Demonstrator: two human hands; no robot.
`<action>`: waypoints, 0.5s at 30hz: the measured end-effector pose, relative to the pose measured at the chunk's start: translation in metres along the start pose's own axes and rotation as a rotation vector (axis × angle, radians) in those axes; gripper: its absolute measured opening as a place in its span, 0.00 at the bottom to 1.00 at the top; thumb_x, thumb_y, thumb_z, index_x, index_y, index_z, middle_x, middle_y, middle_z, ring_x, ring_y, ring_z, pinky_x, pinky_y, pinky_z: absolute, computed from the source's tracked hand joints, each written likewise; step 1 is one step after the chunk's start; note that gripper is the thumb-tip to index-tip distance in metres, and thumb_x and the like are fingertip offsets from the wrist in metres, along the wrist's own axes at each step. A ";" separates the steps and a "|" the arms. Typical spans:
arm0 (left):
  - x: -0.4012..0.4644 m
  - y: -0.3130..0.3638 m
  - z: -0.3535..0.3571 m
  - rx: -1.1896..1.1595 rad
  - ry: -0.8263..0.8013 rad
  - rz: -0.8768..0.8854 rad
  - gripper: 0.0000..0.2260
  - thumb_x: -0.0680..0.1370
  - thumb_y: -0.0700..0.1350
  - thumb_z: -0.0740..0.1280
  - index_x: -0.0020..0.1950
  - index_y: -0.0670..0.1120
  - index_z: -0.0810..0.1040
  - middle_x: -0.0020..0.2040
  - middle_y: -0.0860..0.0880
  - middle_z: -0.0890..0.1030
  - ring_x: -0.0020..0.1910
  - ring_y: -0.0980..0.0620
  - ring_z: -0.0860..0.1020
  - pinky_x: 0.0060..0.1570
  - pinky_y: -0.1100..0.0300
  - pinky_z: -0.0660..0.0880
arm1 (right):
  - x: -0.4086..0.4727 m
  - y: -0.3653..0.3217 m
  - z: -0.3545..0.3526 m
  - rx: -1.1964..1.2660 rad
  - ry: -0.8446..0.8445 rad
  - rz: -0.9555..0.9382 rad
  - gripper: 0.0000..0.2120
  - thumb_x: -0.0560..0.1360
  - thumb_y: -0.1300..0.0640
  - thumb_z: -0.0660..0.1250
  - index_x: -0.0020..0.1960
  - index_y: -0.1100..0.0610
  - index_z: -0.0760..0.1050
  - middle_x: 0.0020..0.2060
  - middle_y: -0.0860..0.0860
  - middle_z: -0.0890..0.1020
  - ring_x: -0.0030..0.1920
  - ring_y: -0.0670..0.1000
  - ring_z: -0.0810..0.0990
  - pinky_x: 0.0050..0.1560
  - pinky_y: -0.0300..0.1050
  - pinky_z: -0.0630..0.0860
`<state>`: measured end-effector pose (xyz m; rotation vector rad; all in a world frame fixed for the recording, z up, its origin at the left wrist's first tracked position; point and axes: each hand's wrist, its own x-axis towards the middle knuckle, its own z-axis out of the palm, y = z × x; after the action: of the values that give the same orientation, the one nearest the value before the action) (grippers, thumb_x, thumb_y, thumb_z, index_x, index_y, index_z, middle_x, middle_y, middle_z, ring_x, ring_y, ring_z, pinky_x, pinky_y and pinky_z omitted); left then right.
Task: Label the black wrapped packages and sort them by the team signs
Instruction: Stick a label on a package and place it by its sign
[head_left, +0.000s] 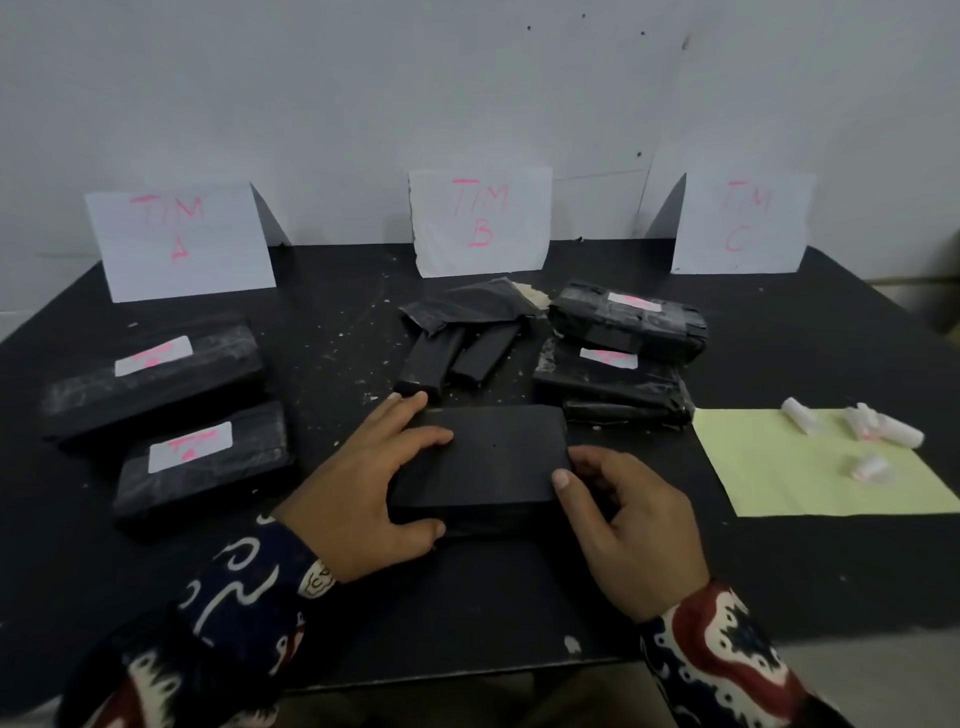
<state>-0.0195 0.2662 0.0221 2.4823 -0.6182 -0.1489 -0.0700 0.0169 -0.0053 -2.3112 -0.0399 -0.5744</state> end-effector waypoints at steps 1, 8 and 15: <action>-0.001 0.002 -0.001 0.014 -0.002 0.001 0.37 0.66 0.58 0.74 0.72 0.63 0.61 0.78 0.63 0.46 0.75 0.66 0.39 0.76 0.51 0.53 | 0.000 0.000 -0.001 0.010 0.009 0.002 0.17 0.75 0.44 0.65 0.57 0.53 0.81 0.46 0.44 0.82 0.46 0.40 0.80 0.49 0.32 0.76; 0.008 0.034 0.014 -0.033 0.256 0.126 0.31 0.67 0.64 0.66 0.70 0.58 0.69 0.73 0.62 0.63 0.75 0.64 0.54 0.70 0.62 0.56 | -0.004 0.014 -0.027 -0.039 0.161 0.032 0.12 0.75 0.47 0.66 0.53 0.52 0.82 0.43 0.43 0.82 0.44 0.41 0.80 0.45 0.36 0.77; 0.038 0.106 0.060 -0.128 0.252 0.358 0.19 0.73 0.54 0.68 0.62 0.52 0.78 0.63 0.57 0.77 0.68 0.61 0.69 0.69 0.63 0.65 | -0.010 0.064 -0.080 -0.520 0.132 0.318 0.14 0.76 0.47 0.64 0.55 0.51 0.82 0.53 0.51 0.83 0.55 0.58 0.76 0.53 0.52 0.73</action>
<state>-0.0423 0.1414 0.0320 2.1804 -0.8980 0.2501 -0.0981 -0.0823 -0.0021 -2.6892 0.5938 -0.6225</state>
